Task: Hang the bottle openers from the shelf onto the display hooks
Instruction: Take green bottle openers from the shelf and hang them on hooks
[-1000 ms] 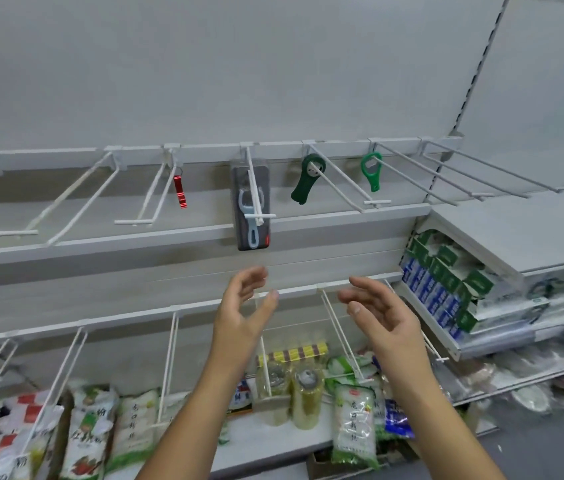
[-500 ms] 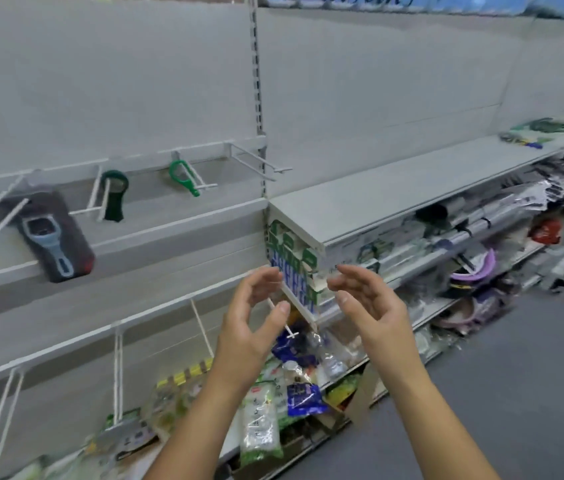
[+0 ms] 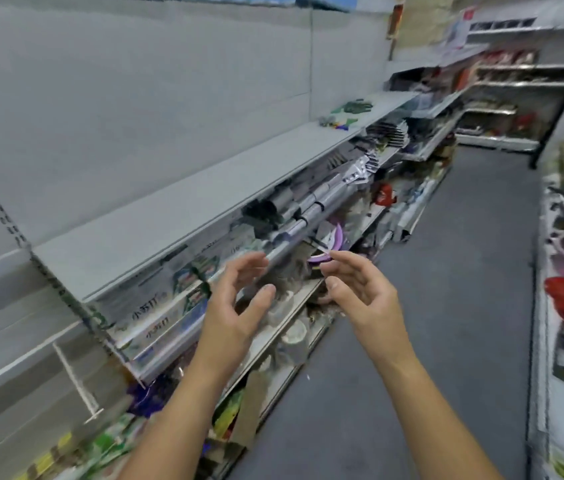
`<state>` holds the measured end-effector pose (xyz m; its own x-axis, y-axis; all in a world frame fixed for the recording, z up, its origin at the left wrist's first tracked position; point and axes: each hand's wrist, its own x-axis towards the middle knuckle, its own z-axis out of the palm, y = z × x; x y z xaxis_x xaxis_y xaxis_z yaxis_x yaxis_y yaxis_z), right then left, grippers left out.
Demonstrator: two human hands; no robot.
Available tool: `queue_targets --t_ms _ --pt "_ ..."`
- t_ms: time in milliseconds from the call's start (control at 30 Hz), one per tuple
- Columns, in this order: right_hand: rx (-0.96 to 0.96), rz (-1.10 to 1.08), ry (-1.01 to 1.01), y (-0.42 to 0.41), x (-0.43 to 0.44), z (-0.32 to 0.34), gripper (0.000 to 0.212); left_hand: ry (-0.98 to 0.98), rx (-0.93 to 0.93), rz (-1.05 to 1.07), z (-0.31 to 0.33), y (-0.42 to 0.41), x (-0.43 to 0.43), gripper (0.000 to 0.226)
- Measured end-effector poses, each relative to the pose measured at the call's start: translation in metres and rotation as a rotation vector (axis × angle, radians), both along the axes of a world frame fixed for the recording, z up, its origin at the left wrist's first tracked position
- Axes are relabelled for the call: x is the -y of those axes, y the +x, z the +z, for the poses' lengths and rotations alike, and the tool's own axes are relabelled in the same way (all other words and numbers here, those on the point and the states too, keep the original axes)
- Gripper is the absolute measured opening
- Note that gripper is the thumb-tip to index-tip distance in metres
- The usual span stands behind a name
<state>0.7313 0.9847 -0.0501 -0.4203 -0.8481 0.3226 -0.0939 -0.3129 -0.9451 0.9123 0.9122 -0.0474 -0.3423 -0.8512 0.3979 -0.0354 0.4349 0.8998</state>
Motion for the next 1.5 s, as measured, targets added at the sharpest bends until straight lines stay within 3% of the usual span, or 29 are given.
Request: queue_targets --t_ms 433,767,1133,1500 --pt "-0.045 -0.213 0.071 -0.235 0.149 -0.014 0.034 0.074 -0.109 -0.127 -0.022 -0.251 0.191 0.043" --pt "-0.029 -0.261 0.064 -0.411 0.268 -0.010 0.034 0.078 -0.061 -0.218 -0.023 -0.445 0.324 0.042" --pt "-0.074 -0.083 0.053 -0.640 0.439 0.009 0.031 0.071 -0.017 -0.061 0.001 -0.656 0.461 0.035" --pt "-0.113 0.050 0.103 -0.765 0.637 0.010 0.031 0.032 0.035 0.186 0.010 -0.752 0.645 0.032"
